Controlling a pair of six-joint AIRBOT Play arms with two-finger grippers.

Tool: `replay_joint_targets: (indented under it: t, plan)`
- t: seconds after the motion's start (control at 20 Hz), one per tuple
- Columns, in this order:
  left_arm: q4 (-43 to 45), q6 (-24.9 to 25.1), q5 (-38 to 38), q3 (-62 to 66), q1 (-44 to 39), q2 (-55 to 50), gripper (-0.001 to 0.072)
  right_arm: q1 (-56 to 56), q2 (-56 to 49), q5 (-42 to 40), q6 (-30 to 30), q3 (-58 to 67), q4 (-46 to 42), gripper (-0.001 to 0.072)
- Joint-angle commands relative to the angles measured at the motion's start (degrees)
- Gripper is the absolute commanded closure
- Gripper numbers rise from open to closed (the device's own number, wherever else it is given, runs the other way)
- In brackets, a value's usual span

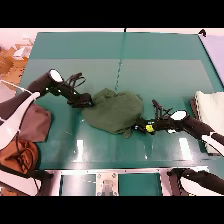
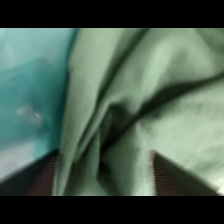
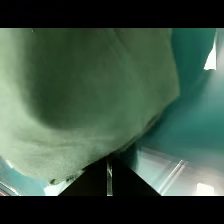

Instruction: Fold the shirts.

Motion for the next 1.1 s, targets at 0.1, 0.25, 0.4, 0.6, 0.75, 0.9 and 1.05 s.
replay_joint_targets:
  t: [0.1, 0.25, 0.4, 0.6, 0.75, 0.9, 1.05]
  plan:
    - [-3.7, 5.8, -7.0, -1.4, 0.2, -0.6, 0.0685, -1.9, 0.1, 2.1, -4.9, 2.6, 2.1, 0.0687]
    - [-3.5, 4.1, -12.5, 4.6, 0.2, 1.6, 0.0685, -9.7, 4.7, 10.7, -5.0, 9.9, 1.5, 0.0688]
    - [-3.3, 0.3, -13.4, 15.4, 0.2, 9.5, 0.0686, -18.2, 13.8, 17.6, -4.8, 22.1, 1.5, 0.0688]
    - [-3.4, -6.8, -12.9, 33.0, 0.2, 21.8, 0.0685, -28.1, 24.5, 19.7, -4.2, 42.1, 1.6, 0.0688]
    - [-3.5, -10.9, -12.6, 43.8, 0.2, 29.4, 0.0685, -31.5, 29.3, 19.6, -4.2, 55.2, 1.5, 0.0688]
    - [-3.8, -11.0, -11.9, 47.8, 0.2, 35.2, 0.0685, -31.8, 31.3, 19.6, -1.4, 65.9, 1.5, 0.0687]
    - [-0.7, -9.4, -11.9, 47.8, 0.2, 37.9, 0.0685, -31.8, 31.7, 19.4, 1.3, 70.2, 1.5, 0.0687]
